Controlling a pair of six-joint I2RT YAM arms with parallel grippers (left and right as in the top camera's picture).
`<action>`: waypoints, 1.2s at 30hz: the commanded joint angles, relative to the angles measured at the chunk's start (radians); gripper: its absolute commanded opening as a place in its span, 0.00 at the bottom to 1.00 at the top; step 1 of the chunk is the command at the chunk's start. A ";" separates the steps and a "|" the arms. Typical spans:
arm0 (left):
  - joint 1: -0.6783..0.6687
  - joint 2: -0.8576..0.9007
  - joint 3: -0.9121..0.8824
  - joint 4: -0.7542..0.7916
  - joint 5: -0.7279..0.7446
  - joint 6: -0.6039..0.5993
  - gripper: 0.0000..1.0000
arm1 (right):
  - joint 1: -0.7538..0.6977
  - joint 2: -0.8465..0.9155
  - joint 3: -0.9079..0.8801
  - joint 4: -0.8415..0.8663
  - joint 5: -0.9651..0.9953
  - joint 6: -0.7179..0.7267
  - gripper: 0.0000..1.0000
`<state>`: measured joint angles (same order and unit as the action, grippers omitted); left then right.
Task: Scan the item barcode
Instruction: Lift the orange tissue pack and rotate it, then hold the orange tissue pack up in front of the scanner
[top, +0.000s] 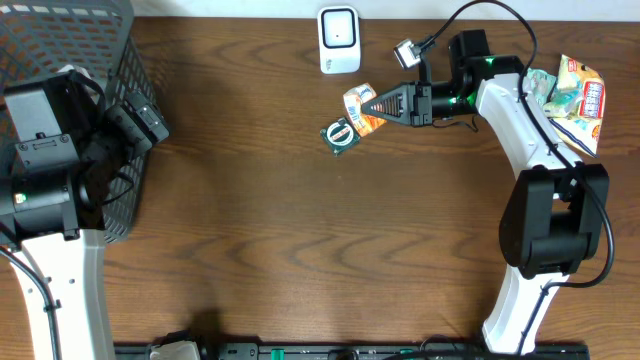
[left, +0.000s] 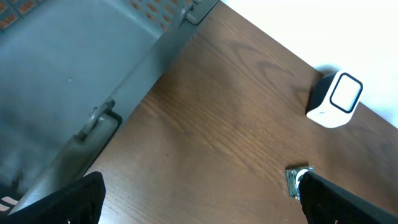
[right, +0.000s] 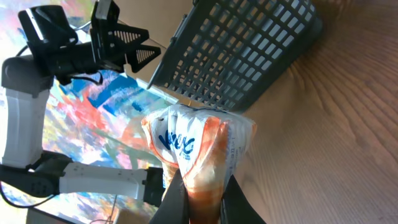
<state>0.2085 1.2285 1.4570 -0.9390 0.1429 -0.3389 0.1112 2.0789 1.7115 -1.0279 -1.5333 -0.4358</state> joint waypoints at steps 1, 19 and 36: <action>0.005 0.000 0.001 -0.003 -0.010 0.013 0.98 | 0.019 0.005 -0.003 0.002 -0.028 -0.044 0.01; 0.005 0.000 0.001 -0.003 -0.010 0.013 0.98 | 0.031 0.005 -0.003 0.033 0.178 -0.026 0.01; 0.005 0.000 0.001 -0.003 -0.010 0.013 0.98 | 0.251 0.010 -0.001 0.659 1.769 -0.018 0.01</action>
<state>0.2089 1.2289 1.4570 -0.9382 0.1432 -0.3389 0.3286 2.0796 1.7069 -0.4671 -0.0631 -0.2905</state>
